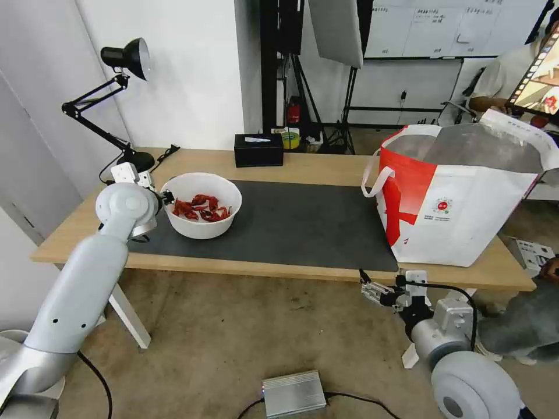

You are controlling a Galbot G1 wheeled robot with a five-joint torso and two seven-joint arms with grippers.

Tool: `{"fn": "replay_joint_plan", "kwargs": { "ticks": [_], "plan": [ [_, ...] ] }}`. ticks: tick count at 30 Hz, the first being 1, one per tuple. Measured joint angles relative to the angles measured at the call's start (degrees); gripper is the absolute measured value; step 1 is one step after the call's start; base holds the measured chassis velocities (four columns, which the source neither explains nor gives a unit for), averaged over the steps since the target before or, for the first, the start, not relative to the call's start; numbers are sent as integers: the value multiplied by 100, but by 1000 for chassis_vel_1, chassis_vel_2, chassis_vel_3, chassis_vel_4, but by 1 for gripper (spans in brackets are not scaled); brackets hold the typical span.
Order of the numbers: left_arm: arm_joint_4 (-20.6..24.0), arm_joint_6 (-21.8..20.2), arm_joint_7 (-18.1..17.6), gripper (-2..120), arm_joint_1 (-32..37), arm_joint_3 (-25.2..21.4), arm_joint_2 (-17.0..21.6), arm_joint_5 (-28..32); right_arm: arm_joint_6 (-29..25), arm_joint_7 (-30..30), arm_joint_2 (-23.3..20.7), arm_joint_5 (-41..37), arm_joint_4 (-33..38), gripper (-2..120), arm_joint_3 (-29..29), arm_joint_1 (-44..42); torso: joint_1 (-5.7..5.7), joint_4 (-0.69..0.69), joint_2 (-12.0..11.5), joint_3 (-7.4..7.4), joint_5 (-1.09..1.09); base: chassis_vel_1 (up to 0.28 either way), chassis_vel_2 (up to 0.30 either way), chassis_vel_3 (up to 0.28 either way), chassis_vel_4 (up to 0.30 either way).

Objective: Pick up the trash from the table and place it into the takeout bag.

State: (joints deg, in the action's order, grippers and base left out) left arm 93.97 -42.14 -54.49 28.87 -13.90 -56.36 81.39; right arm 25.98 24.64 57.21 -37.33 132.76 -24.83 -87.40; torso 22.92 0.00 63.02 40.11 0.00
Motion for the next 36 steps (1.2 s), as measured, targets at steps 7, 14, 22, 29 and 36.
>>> {"fn": "replay_joint_plan", "kwargs": {
  "ticks": [7,14,22,29,36],
  "plan": [
    [139,0,-66,0,-195,45,-1,235,0,0,0,0,0,100,0,0,0,0,0,0,0,0,0,0,0],
    [149,0,-107,0,-315,69,45,392,0,0,0,0,0,100,0,0,0,0,0,0,0,0,0,0,0],
    [357,1,-158,0,-290,89,-11,512,0,0,0,0,0,100,0,0,0,0,0,0,0,0,0,0,0],
    [511,0,-259,0,-269,119,-136,595,0,0,0,0,0,100,0,0,0,0,0,0,1,0,0,0,0],
    [697,1,-361,0,-214,236,-339,602,0,0,0,0,0,100,0,0,0,0,0,0,1,0,0,0,0]
  ]
}}
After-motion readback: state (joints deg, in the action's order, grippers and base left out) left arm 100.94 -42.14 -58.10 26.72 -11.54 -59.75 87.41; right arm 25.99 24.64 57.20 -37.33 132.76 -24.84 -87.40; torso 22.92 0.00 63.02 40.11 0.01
